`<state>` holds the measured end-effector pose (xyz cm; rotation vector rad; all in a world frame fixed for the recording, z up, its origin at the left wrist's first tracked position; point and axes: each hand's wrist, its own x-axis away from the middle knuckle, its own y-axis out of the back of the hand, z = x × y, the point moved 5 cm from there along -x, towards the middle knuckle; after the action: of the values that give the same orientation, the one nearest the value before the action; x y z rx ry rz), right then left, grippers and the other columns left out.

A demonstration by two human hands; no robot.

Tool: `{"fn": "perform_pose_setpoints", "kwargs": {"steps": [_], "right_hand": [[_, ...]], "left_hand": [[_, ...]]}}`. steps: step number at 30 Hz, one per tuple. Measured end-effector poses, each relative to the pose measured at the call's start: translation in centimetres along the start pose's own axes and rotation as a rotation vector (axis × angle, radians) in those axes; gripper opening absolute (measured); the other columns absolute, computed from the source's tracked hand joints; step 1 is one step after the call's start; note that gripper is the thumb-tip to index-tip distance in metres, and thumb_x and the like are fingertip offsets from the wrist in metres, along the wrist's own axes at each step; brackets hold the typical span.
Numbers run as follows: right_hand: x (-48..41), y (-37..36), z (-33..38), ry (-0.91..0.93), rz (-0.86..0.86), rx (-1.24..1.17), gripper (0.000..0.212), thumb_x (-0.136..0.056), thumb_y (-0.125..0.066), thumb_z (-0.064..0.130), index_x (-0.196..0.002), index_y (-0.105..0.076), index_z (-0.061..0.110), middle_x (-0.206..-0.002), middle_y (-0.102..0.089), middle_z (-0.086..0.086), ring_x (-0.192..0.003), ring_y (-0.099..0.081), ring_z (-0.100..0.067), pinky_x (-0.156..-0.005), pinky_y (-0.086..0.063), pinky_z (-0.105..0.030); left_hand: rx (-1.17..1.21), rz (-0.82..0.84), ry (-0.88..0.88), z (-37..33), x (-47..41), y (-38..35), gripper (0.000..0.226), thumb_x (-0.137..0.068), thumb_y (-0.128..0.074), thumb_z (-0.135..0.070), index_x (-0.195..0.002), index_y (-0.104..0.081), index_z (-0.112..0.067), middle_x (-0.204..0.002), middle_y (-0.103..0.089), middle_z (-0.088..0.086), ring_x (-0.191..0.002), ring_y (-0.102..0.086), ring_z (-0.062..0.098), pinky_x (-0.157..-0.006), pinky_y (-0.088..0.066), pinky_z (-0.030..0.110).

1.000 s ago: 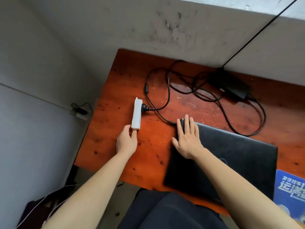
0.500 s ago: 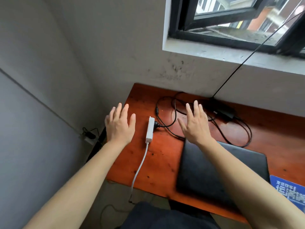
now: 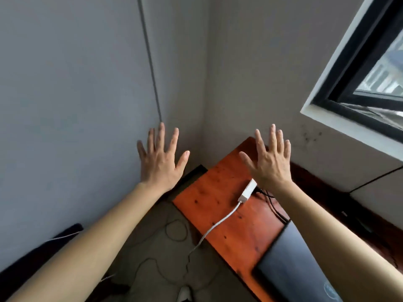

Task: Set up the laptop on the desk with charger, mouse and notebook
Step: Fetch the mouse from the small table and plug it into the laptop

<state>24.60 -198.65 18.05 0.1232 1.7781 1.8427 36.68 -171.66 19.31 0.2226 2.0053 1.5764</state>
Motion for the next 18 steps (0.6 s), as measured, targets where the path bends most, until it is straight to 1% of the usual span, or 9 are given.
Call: {"fn": "perform_pose_setpoints", "kwargs": {"steps": [5, 7, 9, 10, 12, 14, 16, 18], "right_hand": [[0.1, 0.8, 8.7, 0.207, -0.037, -0.211, 0.084, -0.094, -0.033, 0.072, -0.159, -0.015, 0.022, -0.167, 0.0, -0.018, -0.154, 0.0, -0.035, -0.123, -0.004, -0.054], [2.4, 0.2, 13.2, 0.315, -0.003, -0.328, 0.083, -0.096, -0.037, 0.068, -0.159, -0.014, 0.02, -0.167, 0.001, -0.018, -0.154, 0.0, -0.035, -0.123, -0.004, -0.054], [4.5, -0.4, 16.6, 0.364, 0.028, -0.391, 0.083, -0.096, -0.038, 0.067, -0.159, -0.013, 0.018, -0.167, 0.001, -0.018, -0.154, 0.0, -0.035, -0.123, -0.005, -0.054], [6.3, -0.5, 19.3, 0.422, 0.058, -0.431, 0.084, -0.096, -0.037, 0.067, -0.159, -0.013, 0.018, -0.167, 0.001, -0.018, -0.154, 0.0, -0.035, -0.123, -0.004, -0.054], [9.6, -0.6, 23.3, 0.5, 0.117, -0.455, 0.084, -0.096, -0.034, 0.069, -0.16, -0.01, 0.019, -0.167, 0.003, -0.018, -0.154, 0.001, -0.035, -0.123, -0.003, -0.053], [13.3, 0.2, 27.9, 0.607, 0.164, -0.467, 0.084, -0.096, -0.029, 0.071, -0.16, -0.005, 0.02, -0.167, 0.005, -0.017, -0.154, 0.002, -0.034, -0.122, -0.001, -0.052], [16.3, 1.5, 31.8, 0.7, 0.178, -0.47, 0.084, -0.097, -0.026, 0.071, -0.16, -0.003, 0.021, -0.167, 0.005, -0.016, -0.154, 0.002, -0.034, -0.122, -0.001, -0.053], [18.6, 3.2, 35.3, 0.766, 0.178, -0.499, 0.082, -0.097, -0.026, 0.07, -0.159, -0.005, 0.021, -0.167, 0.001, -0.017, -0.154, -0.002, -0.035, -0.122, -0.004, -0.054]], "left_hand": [[-0.052, -0.078, 0.336, 4.8, 8.4, 6.9, 0.07, -0.098, -0.023, -0.06, -0.157, -0.02, -0.022, -0.165, -0.011, 0.015, -0.15, -0.013, 0.036, -0.116, -0.017, 0.062], [-0.127, -0.098, 0.465, 6.7, 13.8, 9.4, 0.068, -0.099, -0.024, -0.058, -0.157, -0.019, -0.022, -0.166, -0.01, 0.014, -0.15, -0.012, 0.035, -0.117, -0.016, 0.061], [-0.166, -0.093, 0.553, 8.2, 18.0, 11.1, 0.069, -0.099, -0.025, -0.058, -0.157, -0.017, -0.022, -0.166, -0.008, 0.014, -0.151, -0.01, 0.035, -0.117, -0.015, 0.061], [-0.209, -0.102, 0.625, 9.3, 21.2, 12.5, 0.07, -0.099, -0.023, -0.058, -0.158, -0.016, -0.022, -0.166, -0.007, 0.014, -0.151, -0.01, 0.034, -0.117, -0.015, 0.061], [-0.242, -0.12, 0.74, 11.2, 26.1, 14.9, 0.071, -0.098, -0.019, -0.059, -0.158, -0.015, -0.021, -0.166, -0.007, 0.016, -0.151, -0.009, 0.035, -0.117, -0.014, 0.06], [-0.282, -0.158, 0.848, 13.1, 31.2, 18.0, 0.072, -0.098, -0.019, -0.059, -0.157, -0.018, -0.019, -0.165, -0.009, 0.018, -0.151, -0.01, 0.036, -0.117, -0.015, 0.06], [-0.316, -0.189, 0.91, 14.6, 35.1, 20.5, 0.07, -0.099, -0.022, -0.058, -0.157, -0.02, -0.018, -0.165, -0.011, 0.018, -0.15, -0.012, 0.037, -0.117, -0.016, 0.061], [-0.349, -0.221, 0.943, 16.2, 38.0, 22.9, 0.069, -0.1, -0.021, -0.058, -0.157, -0.019, -0.019, -0.165, -0.011, 0.017, -0.151, -0.012, 0.036, -0.117, -0.015, 0.06]]}}
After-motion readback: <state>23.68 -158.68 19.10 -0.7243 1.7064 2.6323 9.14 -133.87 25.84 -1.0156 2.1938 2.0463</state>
